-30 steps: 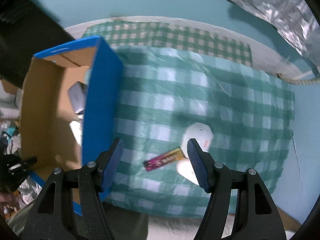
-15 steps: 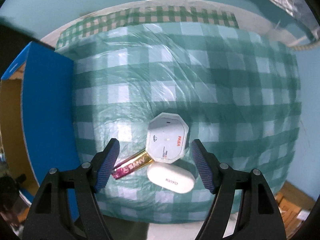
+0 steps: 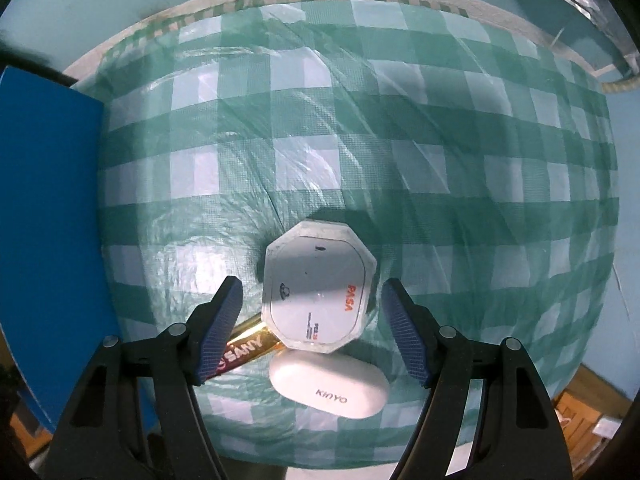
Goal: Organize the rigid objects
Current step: 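Grasp the white octagonal PASA device with the right tool, then carry the white PASA device over the box and open the right tool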
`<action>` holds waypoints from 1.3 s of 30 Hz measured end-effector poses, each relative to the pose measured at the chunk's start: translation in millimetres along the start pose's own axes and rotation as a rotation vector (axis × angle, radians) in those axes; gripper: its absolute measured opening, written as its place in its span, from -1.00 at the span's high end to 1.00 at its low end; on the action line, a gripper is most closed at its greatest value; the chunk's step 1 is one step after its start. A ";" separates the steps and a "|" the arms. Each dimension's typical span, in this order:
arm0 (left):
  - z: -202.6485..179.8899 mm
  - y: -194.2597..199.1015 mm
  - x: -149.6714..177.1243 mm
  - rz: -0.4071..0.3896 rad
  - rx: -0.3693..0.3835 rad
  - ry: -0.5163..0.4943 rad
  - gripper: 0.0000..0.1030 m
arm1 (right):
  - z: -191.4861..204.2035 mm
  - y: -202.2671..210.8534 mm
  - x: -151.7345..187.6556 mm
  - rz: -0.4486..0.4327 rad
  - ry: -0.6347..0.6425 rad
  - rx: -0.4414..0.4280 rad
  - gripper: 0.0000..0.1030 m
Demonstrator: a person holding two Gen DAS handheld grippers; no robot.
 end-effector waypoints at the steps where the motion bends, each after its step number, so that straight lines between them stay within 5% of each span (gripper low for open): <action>1: 0.3 -0.1 0.8 0.001 0.000 0.000 0.91 | -0.9 -0.5 -0.3 -0.002 -0.004 0.001 -0.37; 3: 0.3 -0.1 1.3 0.002 0.000 0.001 0.91 | -2.6 -3.4 -1.1 0.008 -0.020 -0.007 -0.19; 12: 0.0 -1.5 2.5 0.006 -0.003 0.000 0.91 | 3.4 -6.3 -0.3 0.008 0.010 0.023 -0.06; 39: -0.1 -2.4 1.5 0.007 0.000 0.000 0.91 | 52.9 61.7 -10.6 -0.087 0.150 -0.058 -0.03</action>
Point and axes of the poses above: each gripper's, at about its wrist camera, not at the fingertips, and y roughly against the way its jaws point, z to its left, x to its underside, the point moved 2 cm from there along -y, roughly the way its jaws point, and after that the axes turned 10 degrees about -z, right-handed, at the moved point
